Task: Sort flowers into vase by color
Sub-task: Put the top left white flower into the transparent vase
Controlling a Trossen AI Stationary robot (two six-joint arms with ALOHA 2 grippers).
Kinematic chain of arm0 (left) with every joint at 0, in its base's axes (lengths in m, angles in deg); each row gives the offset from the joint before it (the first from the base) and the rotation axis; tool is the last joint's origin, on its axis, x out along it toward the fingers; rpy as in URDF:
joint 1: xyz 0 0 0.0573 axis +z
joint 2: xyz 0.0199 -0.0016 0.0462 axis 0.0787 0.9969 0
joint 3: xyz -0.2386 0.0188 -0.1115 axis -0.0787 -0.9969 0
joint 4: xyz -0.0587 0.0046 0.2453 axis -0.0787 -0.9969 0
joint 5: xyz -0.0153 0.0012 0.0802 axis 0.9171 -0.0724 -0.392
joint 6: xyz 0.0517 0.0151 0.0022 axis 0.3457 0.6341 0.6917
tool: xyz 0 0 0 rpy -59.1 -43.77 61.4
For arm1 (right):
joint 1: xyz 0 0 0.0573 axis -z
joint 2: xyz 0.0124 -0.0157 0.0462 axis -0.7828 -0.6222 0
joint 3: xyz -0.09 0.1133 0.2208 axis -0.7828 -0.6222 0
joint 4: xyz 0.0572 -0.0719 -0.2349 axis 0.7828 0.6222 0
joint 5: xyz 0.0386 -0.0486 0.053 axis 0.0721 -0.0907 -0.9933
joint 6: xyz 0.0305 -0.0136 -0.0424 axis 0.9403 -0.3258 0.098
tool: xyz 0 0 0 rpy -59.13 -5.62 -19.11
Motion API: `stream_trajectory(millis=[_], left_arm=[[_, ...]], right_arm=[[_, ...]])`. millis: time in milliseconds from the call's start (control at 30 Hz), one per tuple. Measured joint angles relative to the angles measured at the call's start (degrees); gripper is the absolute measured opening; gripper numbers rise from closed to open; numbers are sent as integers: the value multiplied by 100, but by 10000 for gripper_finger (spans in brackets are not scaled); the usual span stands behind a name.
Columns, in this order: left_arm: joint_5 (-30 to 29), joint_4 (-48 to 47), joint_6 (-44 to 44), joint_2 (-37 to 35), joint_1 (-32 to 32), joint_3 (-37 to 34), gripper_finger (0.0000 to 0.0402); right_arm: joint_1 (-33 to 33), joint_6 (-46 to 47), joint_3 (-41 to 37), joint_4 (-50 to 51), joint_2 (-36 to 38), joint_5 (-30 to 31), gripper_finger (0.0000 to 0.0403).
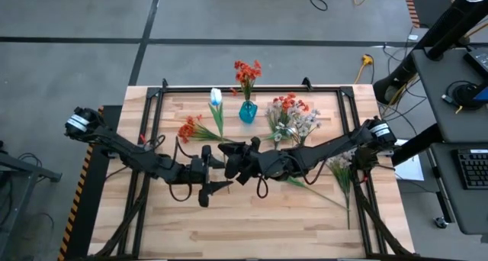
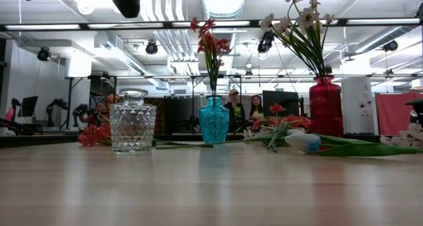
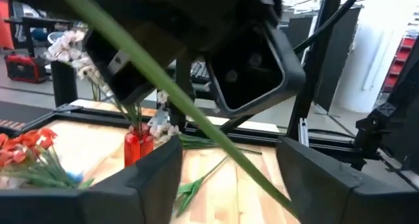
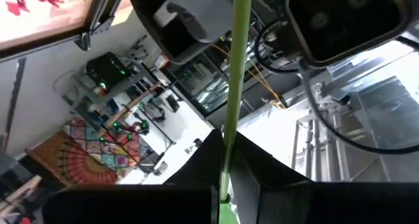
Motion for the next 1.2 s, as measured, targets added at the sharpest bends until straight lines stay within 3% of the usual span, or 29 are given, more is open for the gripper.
stream_trajectory(millis=[100,233,300,533,900,1200], left_arm=[[0,-5,56,59,0,30,169],[-13,-70,97,71,11,12,53],[-44,-77,144,54,15,-21,16],[-64,-78,122,32,20,-82,3],[-562,-11,158,24,24,-95,0],[-905,68,850,-331,102,-99,0]], right_arm=[[0,451,0,-46,5,67,12],[2,638,0,-88,18,77,13],[0,650,0,-97,24,68,13],[-2,845,2,-93,28,90,22],[-34,1128,9,-86,81,115,152],[-39,1248,9,-97,442,580,200]])
